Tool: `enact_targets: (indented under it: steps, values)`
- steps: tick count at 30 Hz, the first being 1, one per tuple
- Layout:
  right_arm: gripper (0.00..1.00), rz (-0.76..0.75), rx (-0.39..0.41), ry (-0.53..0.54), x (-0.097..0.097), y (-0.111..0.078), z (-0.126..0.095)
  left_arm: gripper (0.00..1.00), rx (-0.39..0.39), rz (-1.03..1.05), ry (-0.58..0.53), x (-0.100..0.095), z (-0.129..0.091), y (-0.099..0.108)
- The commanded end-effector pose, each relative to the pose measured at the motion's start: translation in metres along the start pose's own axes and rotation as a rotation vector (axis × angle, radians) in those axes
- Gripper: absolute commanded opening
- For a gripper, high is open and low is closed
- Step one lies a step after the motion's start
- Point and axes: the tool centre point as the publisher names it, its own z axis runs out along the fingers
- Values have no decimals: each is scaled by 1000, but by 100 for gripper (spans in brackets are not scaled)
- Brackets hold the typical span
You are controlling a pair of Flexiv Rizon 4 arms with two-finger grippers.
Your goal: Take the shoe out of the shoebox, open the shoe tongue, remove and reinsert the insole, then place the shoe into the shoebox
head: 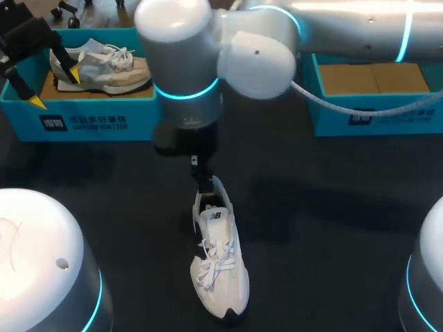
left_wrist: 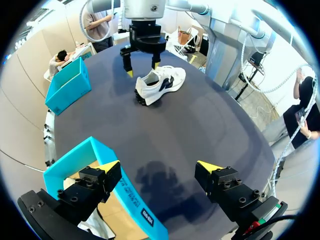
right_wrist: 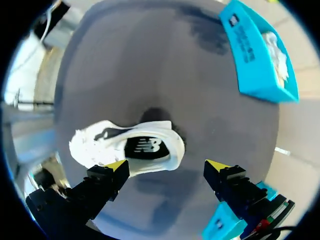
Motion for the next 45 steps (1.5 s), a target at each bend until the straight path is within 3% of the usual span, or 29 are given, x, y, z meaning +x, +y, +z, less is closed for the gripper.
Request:
enact_targets:
  steps: [1,13,28,38,39,43,45]
  values:
    - [100,-150,132,3,-8,13,17,100,-2,1,1,0,0,0]
    - [100,-151,74,2,-22,6,45,100,-2,1,1,0,0,0]
    - [100,-141,-24,2,-24,-3,83,100,-2,1,1,0,0,0]
    - [100,-148,-58,-4,-29,1,92,100,-2,1,1,0,0,0]
    - [96,-150,-61,-3,-30,2,93,100,-2,1,1,0,0,0]
    - [53,-155,-71,6,-32,4,98,100,-2,1,1,0,0,0]
    - [49,-155,-76,9,-33,4,100,100,-2,1,1,0,0,0]
